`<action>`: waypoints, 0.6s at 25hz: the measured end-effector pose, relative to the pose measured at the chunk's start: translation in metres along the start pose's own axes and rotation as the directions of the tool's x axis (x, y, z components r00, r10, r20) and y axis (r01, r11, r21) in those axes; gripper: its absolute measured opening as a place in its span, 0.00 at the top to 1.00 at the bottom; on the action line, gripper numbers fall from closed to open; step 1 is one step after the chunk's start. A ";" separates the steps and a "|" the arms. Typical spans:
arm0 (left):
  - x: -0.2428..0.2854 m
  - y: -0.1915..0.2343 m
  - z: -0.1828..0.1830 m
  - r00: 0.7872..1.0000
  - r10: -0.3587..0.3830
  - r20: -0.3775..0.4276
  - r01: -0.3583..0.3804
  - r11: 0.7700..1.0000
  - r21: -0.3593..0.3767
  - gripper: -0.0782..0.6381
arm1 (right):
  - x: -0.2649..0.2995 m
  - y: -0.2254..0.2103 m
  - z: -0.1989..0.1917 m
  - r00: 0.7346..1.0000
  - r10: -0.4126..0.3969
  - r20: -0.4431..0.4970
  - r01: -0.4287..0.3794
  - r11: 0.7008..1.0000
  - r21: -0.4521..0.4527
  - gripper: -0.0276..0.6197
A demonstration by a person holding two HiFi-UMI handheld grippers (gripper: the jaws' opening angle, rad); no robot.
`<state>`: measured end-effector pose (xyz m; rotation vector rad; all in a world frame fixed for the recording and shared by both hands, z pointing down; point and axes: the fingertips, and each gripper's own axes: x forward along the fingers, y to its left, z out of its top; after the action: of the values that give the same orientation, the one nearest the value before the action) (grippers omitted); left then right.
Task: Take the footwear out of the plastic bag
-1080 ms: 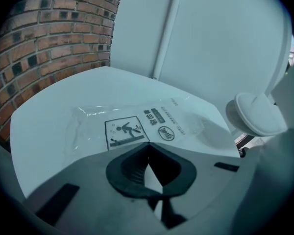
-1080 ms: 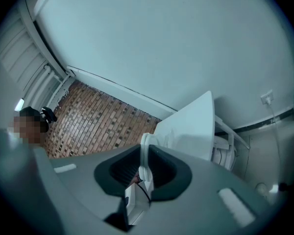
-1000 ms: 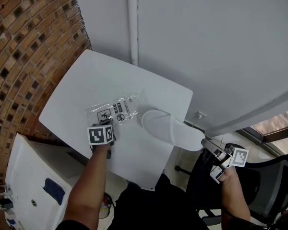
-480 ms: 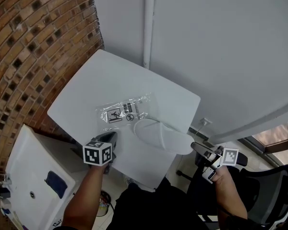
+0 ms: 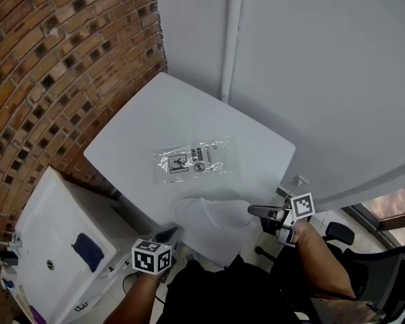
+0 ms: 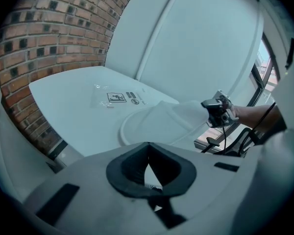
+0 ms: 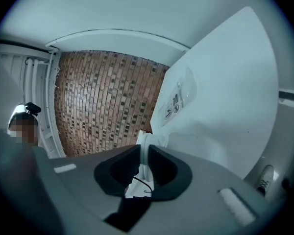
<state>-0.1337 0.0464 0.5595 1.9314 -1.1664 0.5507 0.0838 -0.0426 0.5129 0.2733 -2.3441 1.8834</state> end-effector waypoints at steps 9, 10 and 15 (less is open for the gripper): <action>-0.014 -0.007 0.006 0.999 0.010 0.049 -0.010 1.000 -0.003 0.88 | 0.030 -0.047 0.015 0.991 -0.096 -0.093 0.099 0.995 0.028 0.86; -0.016 -0.003 0.007 0.998 0.020 0.052 -0.019 1.000 -0.007 0.88 | 0.033 -0.052 0.018 0.989 -0.113 -0.091 0.116 0.993 0.028 0.86; -0.021 0.004 0.013 0.997 0.041 0.067 -0.040 0.999 -0.019 0.88 | 0.034 -0.076 0.023 0.973 -0.223 -0.059 0.222 0.975 -0.032 0.84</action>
<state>-0.1477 0.0461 0.5390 1.9274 -1.2515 0.4989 0.0678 -0.0833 0.5871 0.4483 -2.1919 1.7319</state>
